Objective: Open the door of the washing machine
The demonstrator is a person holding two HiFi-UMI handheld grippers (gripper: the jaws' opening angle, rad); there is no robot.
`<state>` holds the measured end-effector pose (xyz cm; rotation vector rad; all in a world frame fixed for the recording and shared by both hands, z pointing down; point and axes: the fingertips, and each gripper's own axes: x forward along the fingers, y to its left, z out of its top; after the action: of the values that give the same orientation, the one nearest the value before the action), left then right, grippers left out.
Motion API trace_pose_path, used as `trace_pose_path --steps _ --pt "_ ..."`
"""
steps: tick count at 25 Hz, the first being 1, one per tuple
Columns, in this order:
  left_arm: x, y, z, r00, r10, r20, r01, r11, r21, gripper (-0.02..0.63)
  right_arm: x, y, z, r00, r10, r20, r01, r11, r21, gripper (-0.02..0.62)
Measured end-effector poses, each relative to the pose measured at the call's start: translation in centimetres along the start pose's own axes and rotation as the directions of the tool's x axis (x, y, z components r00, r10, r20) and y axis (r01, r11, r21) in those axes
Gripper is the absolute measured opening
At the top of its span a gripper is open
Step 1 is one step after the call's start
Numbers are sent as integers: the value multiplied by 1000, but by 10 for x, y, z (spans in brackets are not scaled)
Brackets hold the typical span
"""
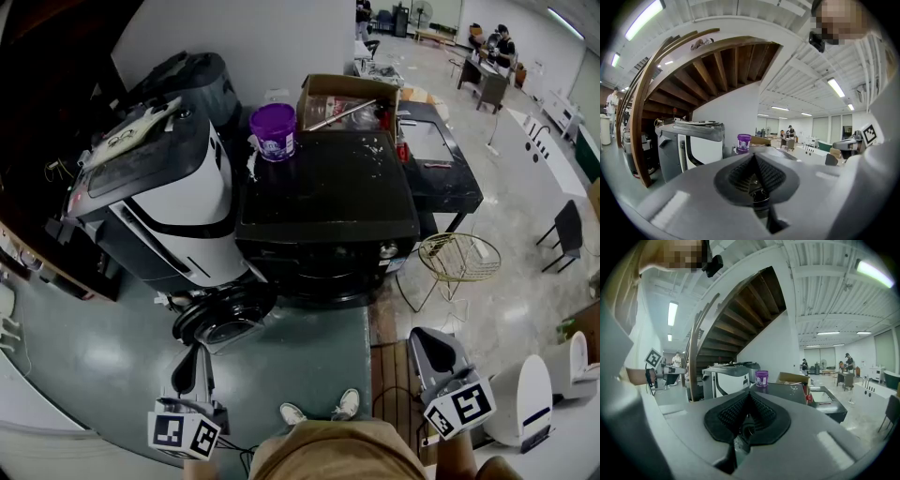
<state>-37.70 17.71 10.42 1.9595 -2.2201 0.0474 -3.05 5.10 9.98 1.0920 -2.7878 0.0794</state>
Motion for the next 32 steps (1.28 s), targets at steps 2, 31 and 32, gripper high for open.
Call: trace_pose_path --steps 2,31,32 --pt "-2 1 0 1000 -1 3 1 1000 0 58 0 2 2 1000 3 3 -3 1000 -3 5" --pt "-22 24 -5 999 52 13 -52 999 3 58 22 39 2 996 85 -7 -85 995 -44 5" --pt "-22 24 -5 999 53 13 -53 999 2 58 23 39 1 996 86 -9 -86 995 -44 5"
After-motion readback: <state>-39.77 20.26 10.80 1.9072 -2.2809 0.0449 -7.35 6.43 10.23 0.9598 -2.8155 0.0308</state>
